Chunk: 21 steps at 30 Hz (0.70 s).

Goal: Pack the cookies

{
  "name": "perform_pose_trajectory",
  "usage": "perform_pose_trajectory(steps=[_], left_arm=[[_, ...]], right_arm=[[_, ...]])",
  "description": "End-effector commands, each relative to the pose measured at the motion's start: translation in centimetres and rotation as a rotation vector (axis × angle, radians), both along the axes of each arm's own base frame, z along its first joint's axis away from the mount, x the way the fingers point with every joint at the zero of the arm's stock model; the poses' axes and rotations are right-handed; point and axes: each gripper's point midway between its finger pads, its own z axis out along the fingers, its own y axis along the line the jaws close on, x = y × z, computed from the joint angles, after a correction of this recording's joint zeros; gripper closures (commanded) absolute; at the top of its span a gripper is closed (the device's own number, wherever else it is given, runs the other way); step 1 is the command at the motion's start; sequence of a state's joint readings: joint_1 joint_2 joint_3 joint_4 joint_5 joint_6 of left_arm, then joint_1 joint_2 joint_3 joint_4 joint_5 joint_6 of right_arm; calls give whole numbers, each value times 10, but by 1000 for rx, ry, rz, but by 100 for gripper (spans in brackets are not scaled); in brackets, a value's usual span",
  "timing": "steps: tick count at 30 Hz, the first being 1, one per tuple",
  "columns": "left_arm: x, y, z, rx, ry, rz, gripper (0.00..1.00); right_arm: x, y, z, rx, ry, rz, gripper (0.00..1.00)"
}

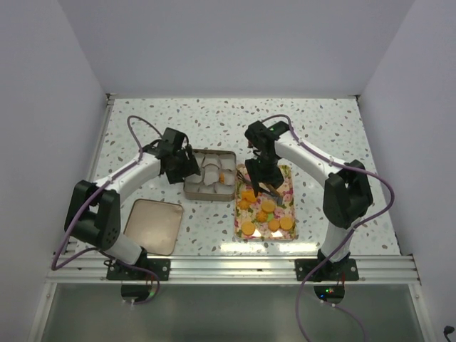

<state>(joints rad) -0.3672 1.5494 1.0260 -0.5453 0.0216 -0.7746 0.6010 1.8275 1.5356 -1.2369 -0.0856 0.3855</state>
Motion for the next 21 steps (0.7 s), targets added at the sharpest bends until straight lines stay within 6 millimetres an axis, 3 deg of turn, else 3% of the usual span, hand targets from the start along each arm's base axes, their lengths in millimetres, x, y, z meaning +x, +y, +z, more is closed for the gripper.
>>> perform_pose_trajectory(steps=[1, 9, 21], left_arm=[[10, -5, 28, -35, -70, 9, 28], [-1, 6, 36, -9, -80, 7, 27], [-1, 14, 49, 3, -122, 28, 27]], right_arm=[[-3, -8, 1, -33, -5, -7, 42], [-5, -14, -3, -60, -1, -1, 42], [-10, -19, -7, -130, 41, 52, 45]])
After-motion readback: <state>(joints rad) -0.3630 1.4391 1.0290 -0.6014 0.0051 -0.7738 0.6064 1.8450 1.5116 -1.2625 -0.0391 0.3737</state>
